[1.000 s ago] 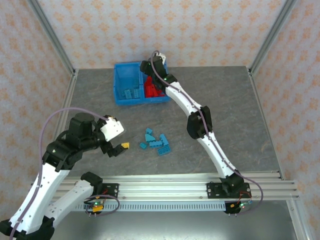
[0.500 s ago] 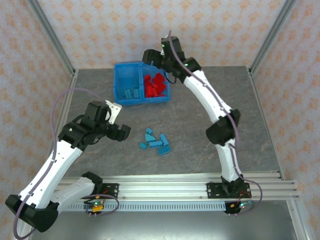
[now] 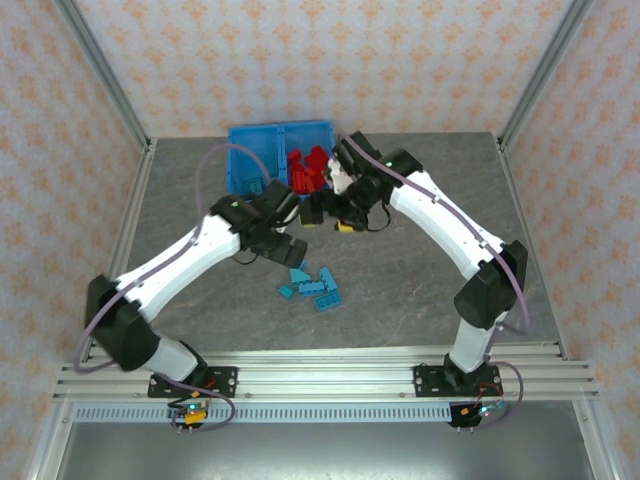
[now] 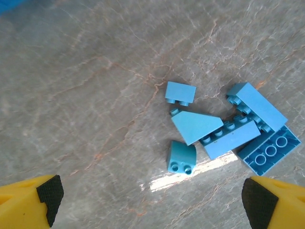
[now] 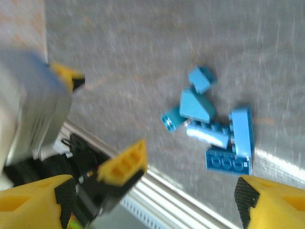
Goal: Sort the legos into containers by color
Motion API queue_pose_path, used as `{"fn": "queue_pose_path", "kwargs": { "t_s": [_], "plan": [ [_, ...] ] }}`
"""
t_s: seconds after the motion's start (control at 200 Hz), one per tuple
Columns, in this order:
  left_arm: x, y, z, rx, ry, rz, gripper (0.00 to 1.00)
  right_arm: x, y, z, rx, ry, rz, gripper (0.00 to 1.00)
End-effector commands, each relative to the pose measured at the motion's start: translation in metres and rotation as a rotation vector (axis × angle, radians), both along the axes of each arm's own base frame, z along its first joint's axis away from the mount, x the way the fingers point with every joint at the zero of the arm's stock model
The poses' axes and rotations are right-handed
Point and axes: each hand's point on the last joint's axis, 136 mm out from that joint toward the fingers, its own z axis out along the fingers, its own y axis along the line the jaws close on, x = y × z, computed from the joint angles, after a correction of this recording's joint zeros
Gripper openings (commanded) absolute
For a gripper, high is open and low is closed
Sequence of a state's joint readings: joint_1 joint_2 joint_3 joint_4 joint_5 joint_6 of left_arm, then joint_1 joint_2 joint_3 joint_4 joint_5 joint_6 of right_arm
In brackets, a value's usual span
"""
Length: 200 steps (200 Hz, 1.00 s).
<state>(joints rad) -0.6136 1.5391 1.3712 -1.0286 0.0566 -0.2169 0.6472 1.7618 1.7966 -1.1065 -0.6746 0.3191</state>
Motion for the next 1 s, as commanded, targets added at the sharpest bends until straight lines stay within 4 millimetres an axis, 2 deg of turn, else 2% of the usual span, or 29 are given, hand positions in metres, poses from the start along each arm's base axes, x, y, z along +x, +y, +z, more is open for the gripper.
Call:
{"fn": "queue_pose_path", "kwargs": {
  "t_s": [0.0, 0.055, 0.14, 0.3, 0.445, 0.546, 0.621, 0.636, 0.671, 0.996],
  "plan": [
    [-0.004, -0.016, -0.022, -0.013, 0.122, -0.041, 1.00, -0.030, -0.009, 0.006, 0.036, 0.055, 0.029, 0.87],
    [0.003, -0.025, -0.035, -0.031, 0.116, -0.068, 1.00, -0.032, -0.015, 0.000, 0.011, 0.059, 0.018, 0.87],
    [0.012, -0.028, -0.050, -0.025, 0.090, -0.098, 0.98, -0.034, -0.027, -0.005, -0.036, 0.040, -0.011, 0.88],
    [0.020, -0.035, -0.077, 0.001, 0.128, -0.173, 0.90, -0.039, -0.044, -0.004, -0.052, 0.021, -0.060, 0.88],
    [0.030, -0.038, -0.099, 0.015, 0.144, -0.173, 0.73, -0.047, -0.063, -0.005, -0.111, 0.021, -0.089, 0.88],
    [0.036, -0.039, -0.112, 0.008, 0.162, -0.148, 0.68, -0.047, -0.079, -0.002, -0.163, 0.001, -0.136, 0.88],
    [0.039, -0.042, -0.114, -0.014, 0.163, -0.141, 0.59, -0.047, -0.084, 0.003, -0.161, -0.017, -0.160, 0.88],
    [0.037, -0.042, -0.123, -0.005, 0.188, -0.138, 0.57, -0.047, -0.085, 0.005, -0.159, -0.021, -0.166, 0.88],
    [0.036, -0.041, -0.127, -0.004, 0.198, -0.133, 0.55, -0.047, -0.087, 0.007, -0.158, -0.030, -0.178, 0.88],
    [0.030, -0.034, -0.148, 0.013, 0.217, -0.108, 0.43, -0.055, -0.090, 0.013, -0.101, -0.036, -0.235, 0.88]
  ]
}}
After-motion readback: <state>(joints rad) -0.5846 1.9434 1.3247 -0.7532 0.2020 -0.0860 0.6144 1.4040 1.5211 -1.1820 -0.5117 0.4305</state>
